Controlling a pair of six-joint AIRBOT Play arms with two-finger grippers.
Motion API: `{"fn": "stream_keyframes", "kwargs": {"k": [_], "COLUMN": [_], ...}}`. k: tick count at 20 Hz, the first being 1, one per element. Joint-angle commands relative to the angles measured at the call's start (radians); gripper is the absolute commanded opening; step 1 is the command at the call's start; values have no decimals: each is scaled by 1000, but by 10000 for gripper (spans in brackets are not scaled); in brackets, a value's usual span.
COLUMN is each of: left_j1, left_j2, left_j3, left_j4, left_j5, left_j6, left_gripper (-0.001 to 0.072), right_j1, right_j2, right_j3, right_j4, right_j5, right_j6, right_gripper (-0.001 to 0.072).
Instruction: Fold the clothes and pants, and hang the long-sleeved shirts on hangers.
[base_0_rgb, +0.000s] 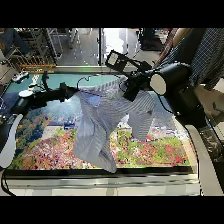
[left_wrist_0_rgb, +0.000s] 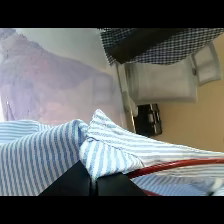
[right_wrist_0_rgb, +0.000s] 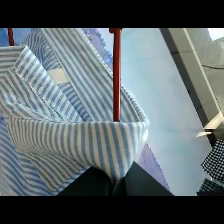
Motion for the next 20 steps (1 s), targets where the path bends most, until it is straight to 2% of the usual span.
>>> {"fn": "stream_keyframes", "kwargs": {"k": [1, 4, 7, 10, 11, 12, 14, 16, 18, 19, 20], "left_j1": [32, 39, 42, 42, 42, 41, 31, -9, -92, -151, -213], "left_j2": [0, 11, 51, 115, 141, 165, 214, 259, 290, 294, 293], "left_j3": [30, 31, 31, 31, 31, 31, 31, 31, 31, 31, 29], "left_j4": [34, 34, 34, 34, 35, 35, 60, 145, 270, 337, 388], "left_j5": [-77, -196, -298, -332, -332, -334, -339, -348, -369, -375, -384], "left_j6": [-48, -50, -81, -88, -88, -87, -87, -87, -87, -87, -87], "left_gripper": [11, 10, 11, 11, 11, 11, 10, 11, 12, 15, 153], "right_j1": [-1, 0, 0, 0, 0, 0, -1, -1, -1, -1, -1], "right_j2": [-10, -21, -25, -25, -25, -27, -37, -32, -25, -19, -12], "right_j3": [-1, -19, -95, -214, -252, -284, -299, -282, -216, -170, -111], "right_j4": [-62, -184, -197, -214, -237, -278, -382, -417, -402, -391, -371], "right_j5": [59, 78, 79, 79, 74, 74, 84, 86, 116, 137, 170], "right_j6": [-44, -95, -183, -188, -147, -44, 255, 466, 576, 599, 602], "right_gripper": [23, 23, 23, 22, 22, 22, 23, 23, 23, 23, 23]}}
